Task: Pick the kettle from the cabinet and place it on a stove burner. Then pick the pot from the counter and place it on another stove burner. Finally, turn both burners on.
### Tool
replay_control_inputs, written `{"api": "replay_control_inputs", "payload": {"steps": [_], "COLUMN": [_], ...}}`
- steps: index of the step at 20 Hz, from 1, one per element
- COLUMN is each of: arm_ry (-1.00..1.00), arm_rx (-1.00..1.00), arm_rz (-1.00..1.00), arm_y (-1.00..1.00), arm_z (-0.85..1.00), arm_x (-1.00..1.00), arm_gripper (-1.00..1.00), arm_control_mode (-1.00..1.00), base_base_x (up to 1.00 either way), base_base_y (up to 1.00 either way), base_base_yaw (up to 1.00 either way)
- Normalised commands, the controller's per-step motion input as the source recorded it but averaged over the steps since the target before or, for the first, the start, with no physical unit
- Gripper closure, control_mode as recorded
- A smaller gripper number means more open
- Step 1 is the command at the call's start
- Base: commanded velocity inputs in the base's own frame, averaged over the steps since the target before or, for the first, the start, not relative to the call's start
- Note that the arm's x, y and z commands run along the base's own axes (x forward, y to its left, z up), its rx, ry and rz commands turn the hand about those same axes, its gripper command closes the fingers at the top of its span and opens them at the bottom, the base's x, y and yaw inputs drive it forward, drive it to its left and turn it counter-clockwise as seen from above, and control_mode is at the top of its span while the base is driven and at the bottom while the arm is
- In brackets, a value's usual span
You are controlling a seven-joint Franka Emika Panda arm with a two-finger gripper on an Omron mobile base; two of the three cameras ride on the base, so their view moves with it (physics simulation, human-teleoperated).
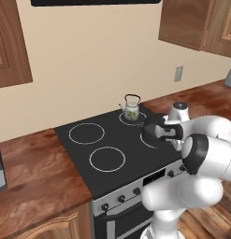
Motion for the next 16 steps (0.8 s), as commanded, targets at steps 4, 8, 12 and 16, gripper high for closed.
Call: {"api": "replay_control_inputs", "payload": {"steps": [4, 8, 12, 16], "arm_ry": [0.00, 0.00, 0.00, 0.00], "arm_rx": [0.00, 0.00, 0.00, 0.00], "arm_rz": [0.00, 0.00, 0.03, 0.05], "arm_y": [-0.06, 0.00, 0.00, 0.01], "arm_z": [-0.07, 0.00, 0.00, 0.00], "arm_x": [0.06, 0.01, 0.00, 0.01], "arm_gripper": [1.00, 1.00, 1.00, -1.00], "arm_control_mode": [-1.00, -1.00, -1.00, -1.00], "base_base_x": [0.00, 0.00, 0.00, 0.00], "base_base_y": [0.00, 0.00, 0.00, 0.00], "base_base_yaw": [0.00, 0.00, 0.00, 0.00]}}
